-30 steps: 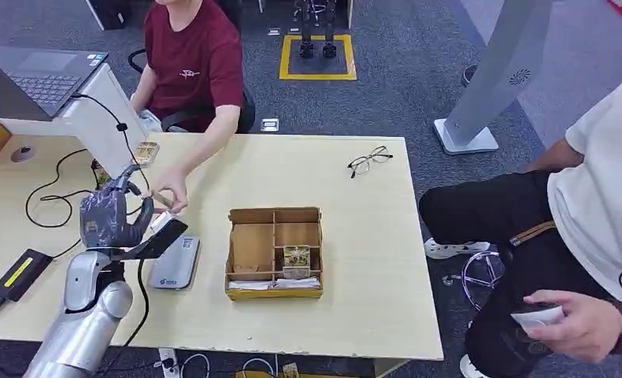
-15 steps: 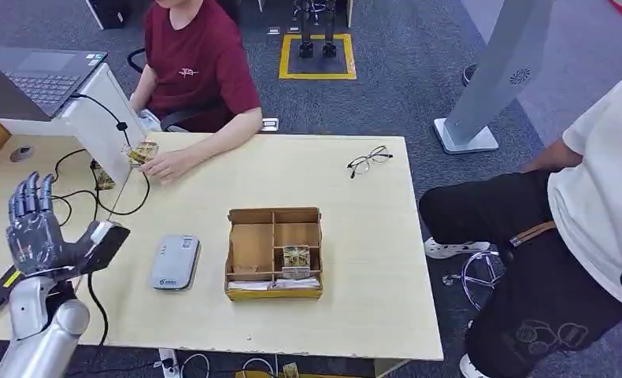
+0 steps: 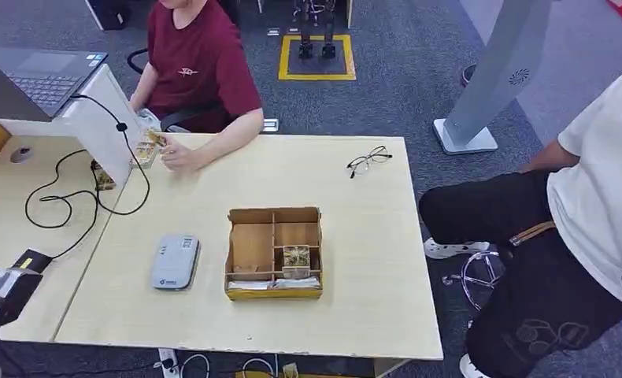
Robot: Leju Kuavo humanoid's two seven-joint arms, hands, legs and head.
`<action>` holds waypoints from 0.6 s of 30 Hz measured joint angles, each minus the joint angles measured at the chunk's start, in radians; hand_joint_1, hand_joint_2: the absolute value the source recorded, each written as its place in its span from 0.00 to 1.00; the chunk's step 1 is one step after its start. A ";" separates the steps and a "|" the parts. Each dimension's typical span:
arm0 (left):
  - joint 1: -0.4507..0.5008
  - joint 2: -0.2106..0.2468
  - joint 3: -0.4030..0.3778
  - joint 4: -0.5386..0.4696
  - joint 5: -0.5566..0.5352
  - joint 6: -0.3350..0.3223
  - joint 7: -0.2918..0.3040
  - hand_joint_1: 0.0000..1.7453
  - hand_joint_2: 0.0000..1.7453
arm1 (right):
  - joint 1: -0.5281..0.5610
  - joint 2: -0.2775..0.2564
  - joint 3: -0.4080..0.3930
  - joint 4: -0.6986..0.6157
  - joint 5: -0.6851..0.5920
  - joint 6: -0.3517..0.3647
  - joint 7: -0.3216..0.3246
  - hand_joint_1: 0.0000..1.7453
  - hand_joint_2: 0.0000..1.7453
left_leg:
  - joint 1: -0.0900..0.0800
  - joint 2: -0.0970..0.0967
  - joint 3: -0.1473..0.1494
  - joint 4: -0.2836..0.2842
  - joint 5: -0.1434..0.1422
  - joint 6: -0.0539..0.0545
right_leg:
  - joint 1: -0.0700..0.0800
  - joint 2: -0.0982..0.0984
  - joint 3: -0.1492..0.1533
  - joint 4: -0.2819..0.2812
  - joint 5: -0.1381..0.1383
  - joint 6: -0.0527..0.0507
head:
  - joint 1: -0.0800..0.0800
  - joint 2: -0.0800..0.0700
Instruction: Pass the card to the sensor for recognition and then transmit it.
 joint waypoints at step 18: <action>-0.030 -0.136 0.911 0.316 -0.238 -0.132 -0.188 0.00 1.00 | 0.013 0.018 -0.030 0.001 -0.016 -0.008 -0.016 0.00 1.00 | -0.001 -0.003 0.001 0.000 -0.003 0.001 | -0.001 -0.003 0.003 -0.001 -0.003 0.002 | -0.002 0.000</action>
